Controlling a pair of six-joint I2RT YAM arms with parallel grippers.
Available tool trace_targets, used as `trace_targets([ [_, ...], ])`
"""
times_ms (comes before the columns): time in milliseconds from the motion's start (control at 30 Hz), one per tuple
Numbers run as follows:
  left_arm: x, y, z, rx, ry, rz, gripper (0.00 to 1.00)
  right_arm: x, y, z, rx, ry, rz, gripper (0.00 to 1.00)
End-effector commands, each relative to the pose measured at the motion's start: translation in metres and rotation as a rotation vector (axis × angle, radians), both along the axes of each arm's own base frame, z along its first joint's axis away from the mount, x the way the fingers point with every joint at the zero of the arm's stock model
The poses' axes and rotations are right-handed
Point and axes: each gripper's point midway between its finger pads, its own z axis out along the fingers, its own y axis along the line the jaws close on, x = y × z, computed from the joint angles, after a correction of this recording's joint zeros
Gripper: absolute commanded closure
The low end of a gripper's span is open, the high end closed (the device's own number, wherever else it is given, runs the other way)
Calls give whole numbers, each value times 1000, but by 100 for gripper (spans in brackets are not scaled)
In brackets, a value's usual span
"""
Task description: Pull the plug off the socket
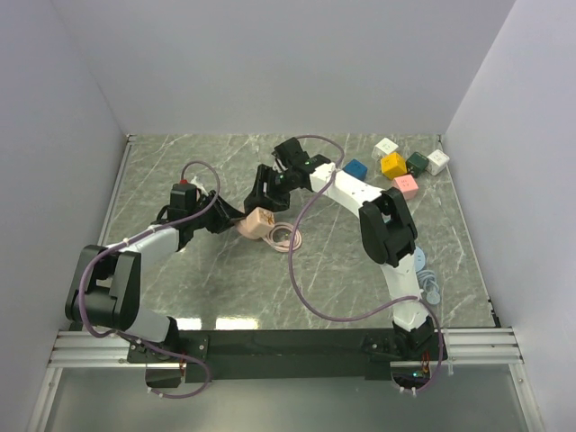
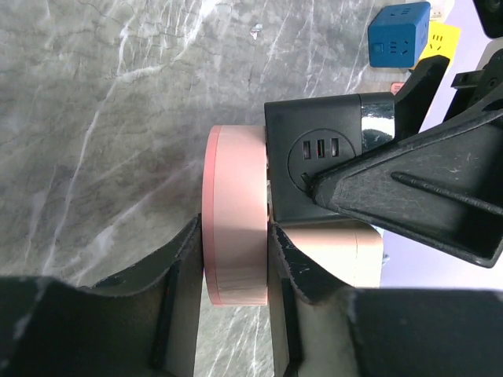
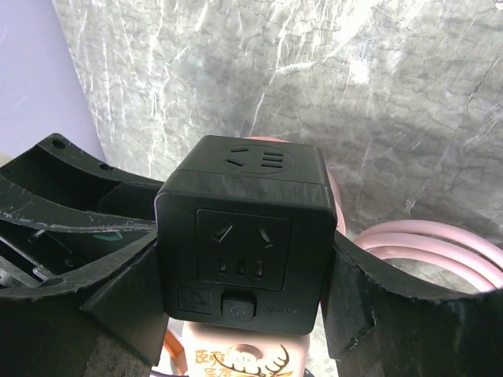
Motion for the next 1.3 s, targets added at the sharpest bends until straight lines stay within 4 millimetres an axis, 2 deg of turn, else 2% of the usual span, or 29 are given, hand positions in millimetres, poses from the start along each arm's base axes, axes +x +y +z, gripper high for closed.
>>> trace_targets([
  [0,-2,2,-14,63,19,-13,91,-7,28,92,253,-72,74,100],
  [33,-1,4,-15,75,22,-5,98,-8,27,93,262,-62,82,100],
  [100,-2,8,-20,100,35,-2,99,-8,22,92,261,-46,96,100],
  [200,-6,15,-28,152,59,5,99,6,-8,96,256,-34,105,100],
  [233,-8,17,-32,165,72,8,100,20,-27,98,255,-39,79,100],
  [267,-9,19,-34,177,76,14,99,21,-42,95,230,-25,87,100],
  [333,-11,21,-40,190,85,5,100,35,-62,105,218,-56,60,100],
  [367,-12,20,-40,189,85,2,99,45,-80,106,210,-65,34,100],
  [467,-14,21,-42,189,93,1,99,51,-94,112,195,-88,3,100],
  [533,-11,18,-39,177,90,0,99,46,-90,108,191,-67,-17,100],
  [567,-9,18,-37,174,88,-1,99,39,-80,98,186,-57,-7,100],
  [633,-2,14,-31,155,81,-3,99,34,-70,93,138,-84,-56,100],
  [667,1,12,-29,149,78,-7,99,27,-61,83,120,-69,-82,100],
  [700,8,10,-23,140,67,-4,99,11,-45,86,105,-86,-78,100],
  [733,10,8,-21,135,68,-5,99,10,-40,81,69,-116,-121,100],
  [767,10,7,-21,131,82,-8,99,8,-31,85,96,-130,-147,100],
  [800,16,5,-14,126,68,-7,99,-2,-29,77,80,-117,-155,100],
  [867,22,5,-10,129,63,-6,99,-7,-26,75,68,-116,-161,100],
  [933,23,6,-11,138,69,-3,99,5,-43,79,54,-138,-188,100],
  [1000,21,8,-12,146,73,2,99,16,-62,92,68,-159,-175,100],
  [1033,20,9,-12,148,71,4,99,34,-86,97,72,-166,-211,100],
  [1067,20,10,-12,146,69,7,99,39,-97,105,75,-174,-200,100],
  [1133,14,9,-12,136,71,6,99,58,-126,106,40,-187,-251,100],
  [1167,13,9,-11,132,67,9,99,72,-154,110,-1,-201,-293,100],
  [1233,10,8,-11,121,72,10,99,94,-190,93,-95,-198,-376,100],
  [1267,10,8,-11,114,73,15,99,109,-216,82,-134,-174,-438,100],
])
